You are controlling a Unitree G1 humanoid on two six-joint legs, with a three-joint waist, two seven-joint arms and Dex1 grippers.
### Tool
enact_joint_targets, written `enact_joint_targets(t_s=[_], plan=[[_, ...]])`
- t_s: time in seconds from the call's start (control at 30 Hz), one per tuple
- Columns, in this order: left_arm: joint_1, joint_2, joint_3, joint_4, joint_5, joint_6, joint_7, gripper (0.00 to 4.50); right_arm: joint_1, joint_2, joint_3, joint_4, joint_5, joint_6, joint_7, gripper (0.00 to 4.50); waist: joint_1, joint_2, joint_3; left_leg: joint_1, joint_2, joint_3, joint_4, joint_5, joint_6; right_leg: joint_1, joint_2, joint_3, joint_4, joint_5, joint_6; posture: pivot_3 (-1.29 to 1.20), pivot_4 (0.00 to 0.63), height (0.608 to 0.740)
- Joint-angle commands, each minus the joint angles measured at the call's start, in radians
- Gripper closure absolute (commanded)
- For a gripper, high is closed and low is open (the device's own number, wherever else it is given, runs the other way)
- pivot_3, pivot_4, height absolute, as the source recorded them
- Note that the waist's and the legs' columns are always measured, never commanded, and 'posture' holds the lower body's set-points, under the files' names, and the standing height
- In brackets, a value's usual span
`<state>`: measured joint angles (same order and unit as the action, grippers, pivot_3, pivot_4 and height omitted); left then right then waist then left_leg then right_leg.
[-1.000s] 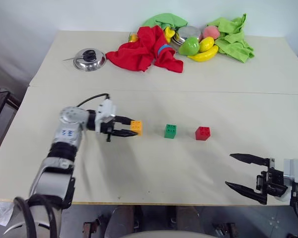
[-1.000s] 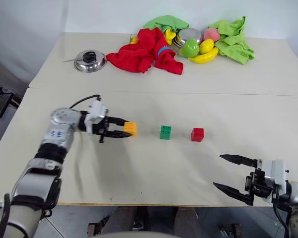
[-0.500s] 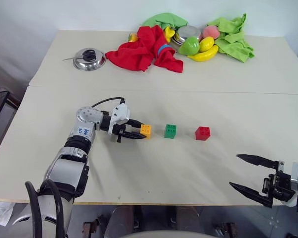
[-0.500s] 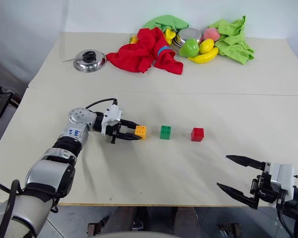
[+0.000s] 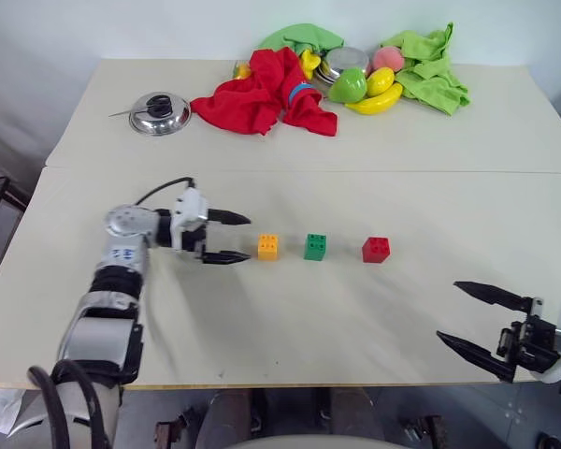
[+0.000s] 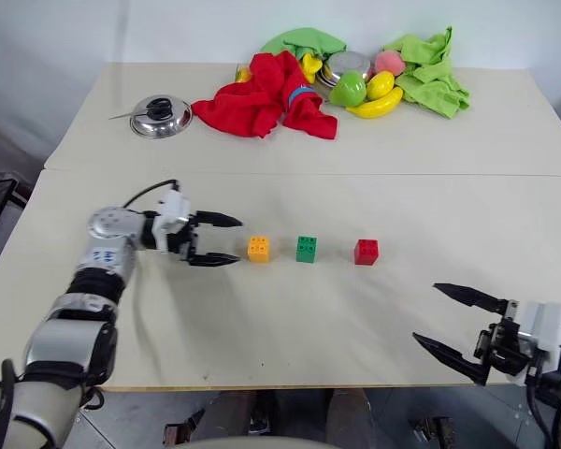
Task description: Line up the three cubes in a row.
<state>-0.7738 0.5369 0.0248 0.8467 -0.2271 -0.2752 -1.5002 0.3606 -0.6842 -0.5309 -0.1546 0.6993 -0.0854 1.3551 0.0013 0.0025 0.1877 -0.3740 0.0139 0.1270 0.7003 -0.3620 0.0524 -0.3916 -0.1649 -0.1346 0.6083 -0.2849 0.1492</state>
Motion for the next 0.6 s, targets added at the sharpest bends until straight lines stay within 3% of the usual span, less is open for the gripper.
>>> enact_joint_targets(t_s=[0.03, 0.17, 0.33, 0.6], plan=[[0.136, 0.095, 0.062, -0.2, -0.07, 0.095, -0.01, 0.58, 0.018, -0.033, -0.079, 0.028, 0.032, -0.008, 0.043, 0.0, -0.003, 0.0, 0.0, 0.0, 0.0, 0.0, 0.0, 0.0, 0.0, 0.0, 0.0, 0.0, 0.0, 0.0, 0.0, 0.0, 0.15, 0.74], [0.368, 0.171, 0.166, -0.447, -0.135, 0.182, 0.098, 0.58, -0.014, -0.063, -0.143, 0.097, 0.06, 0.002, 0.063, 0.0, -0.006, 0.0, 0.0, 0.001, 0.0, 0.0, 0.0, 0.0, 0.0, 0.001, -0.001, 0.001, 0.0, 0.0, 0.0, 0.0, 0.15, 0.74], [0.562, 0.157, 0.264, -0.648, -0.193, 0.261, 0.249, 0.58, -0.117, -0.054, -0.124, 0.184, 0.068, -0.008, 0.094, 0.0, 0.0, 0.001, 0.0, 0.004, 0.0, -0.004, 0.0, 0.0, 0.0, 0.006, -0.004, 0.0, -0.001, 0.0, 0.0, 0.0, 0.15, 0.74], [0.624, 0.164, 0.267, -0.695, -0.217, 0.272, 0.274, 0.58, -0.215, -0.05, -0.071, 0.264, 0.029, -0.042, 0.121, 0.0, -0.002, 0.002, -0.001, 0.004, 0.0, -0.007, -0.001, -0.001, -0.001, 0.008, -0.004, -0.003, -0.002, -0.001, -0.001, 0.0, 0.15, 0.74]])
